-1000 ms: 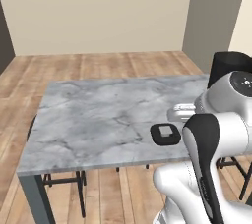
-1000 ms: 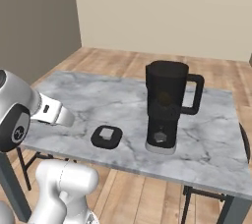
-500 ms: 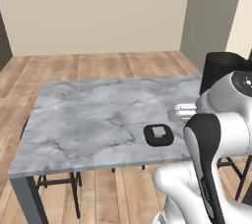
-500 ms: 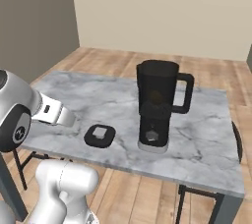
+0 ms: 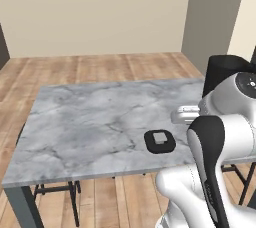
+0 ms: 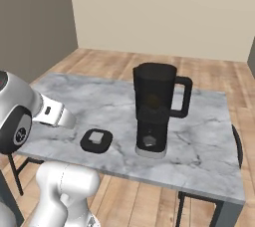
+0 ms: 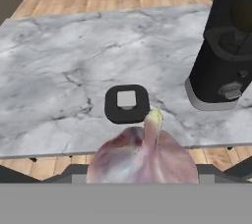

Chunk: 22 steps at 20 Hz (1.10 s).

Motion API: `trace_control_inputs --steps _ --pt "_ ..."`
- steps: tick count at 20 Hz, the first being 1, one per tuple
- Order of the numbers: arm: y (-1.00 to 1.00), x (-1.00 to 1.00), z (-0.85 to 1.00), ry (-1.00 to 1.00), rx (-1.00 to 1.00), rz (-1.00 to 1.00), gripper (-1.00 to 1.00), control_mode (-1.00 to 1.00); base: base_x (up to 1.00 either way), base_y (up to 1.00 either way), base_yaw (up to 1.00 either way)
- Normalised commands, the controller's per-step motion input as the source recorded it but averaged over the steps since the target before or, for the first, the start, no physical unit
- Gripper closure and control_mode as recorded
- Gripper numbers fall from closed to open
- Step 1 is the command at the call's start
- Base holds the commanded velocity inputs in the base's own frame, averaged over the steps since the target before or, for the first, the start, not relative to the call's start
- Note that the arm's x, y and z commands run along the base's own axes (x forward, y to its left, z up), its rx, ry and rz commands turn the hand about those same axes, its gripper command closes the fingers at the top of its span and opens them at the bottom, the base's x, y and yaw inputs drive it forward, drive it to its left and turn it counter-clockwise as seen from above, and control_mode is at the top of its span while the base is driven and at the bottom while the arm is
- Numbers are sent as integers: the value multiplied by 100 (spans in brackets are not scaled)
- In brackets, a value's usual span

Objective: Grab the lemon and garlic from the fridge, place them in the blender, close the lid, and turn on the blender to create a marinade.

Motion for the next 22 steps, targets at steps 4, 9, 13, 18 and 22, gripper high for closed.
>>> trace_control_inputs --steps 4,9,13,18,22 --pt "0 0 0 0 0 0 100 100 12 0 0" --pt "0 0 0 0 0 0 100 100 13 -1 0" --pt "-16 5 55 -6 0 0 100 -100 0 -3 0" --pt "-32 17 100 -19 0 0 100 -100 0 0 0" --pt "-55 18 88 -17 0 0 100 -100 0 0 0"
